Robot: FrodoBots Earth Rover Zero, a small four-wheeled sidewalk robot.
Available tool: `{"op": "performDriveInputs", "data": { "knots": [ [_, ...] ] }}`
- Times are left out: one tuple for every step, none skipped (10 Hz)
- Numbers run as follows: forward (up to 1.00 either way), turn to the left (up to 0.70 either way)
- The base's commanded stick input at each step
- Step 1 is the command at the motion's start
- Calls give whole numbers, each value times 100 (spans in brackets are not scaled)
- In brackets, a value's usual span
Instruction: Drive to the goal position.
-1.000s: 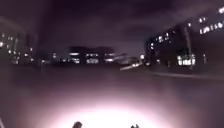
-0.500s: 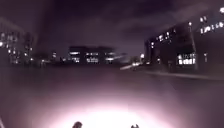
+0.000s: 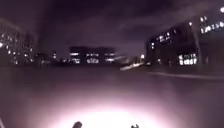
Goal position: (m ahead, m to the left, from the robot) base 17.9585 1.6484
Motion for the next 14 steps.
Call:
{"op": "performDriveInputs", "data": {
  "knots": [
    [100,0],
    [100,0],
    [100,0],
    [100,0],
    [100,0],
    [100,0],
    [100,0],
    [100,0],
    [99,0],
    [99,0],
    [100,0],
    [100,0],
    [100,2],
    [100,2]
  ]
}}
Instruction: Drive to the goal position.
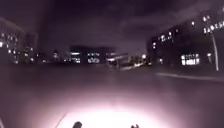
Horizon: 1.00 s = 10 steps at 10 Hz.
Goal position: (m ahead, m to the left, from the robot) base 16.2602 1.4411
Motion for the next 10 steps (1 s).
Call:
{"op": "performDriveInputs", "data": {
  "knots": [
    [100,3],
    [100,3],
    [100,2],
    [100,0],
    [100,0],
    [100,0],
    [100,0],
    [100,0],
    [100,0],
    [100,0]
  ]
}}
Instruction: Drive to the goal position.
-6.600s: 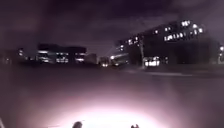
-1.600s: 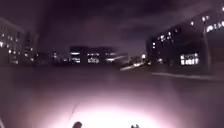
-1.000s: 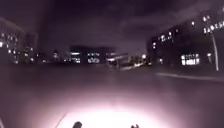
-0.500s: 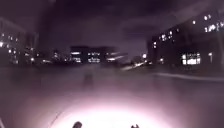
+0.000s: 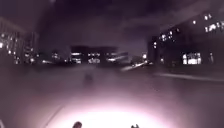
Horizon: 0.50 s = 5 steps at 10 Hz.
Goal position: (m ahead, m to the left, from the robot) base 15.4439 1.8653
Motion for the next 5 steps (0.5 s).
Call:
{"op": "performDriveInputs", "data": {
  "knots": [
    [100,0],
    [100,0],
    [100,0],
    [100,38],
    [100,37]
  ]
}}
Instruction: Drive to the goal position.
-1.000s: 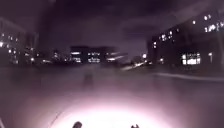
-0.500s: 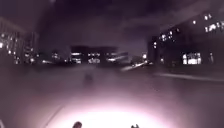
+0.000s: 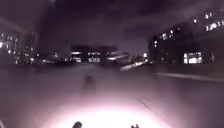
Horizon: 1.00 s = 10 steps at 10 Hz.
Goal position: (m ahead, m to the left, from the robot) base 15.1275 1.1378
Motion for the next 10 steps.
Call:
{"op": "performDriveInputs", "data": {
  "knots": [
    [100,17],
    [100,0],
    [100,0],
    [100,0],
    [100,0],
    [100,0],
    [100,0],
    [100,0],
    [100,0],
    [100,0]
  ]
}}
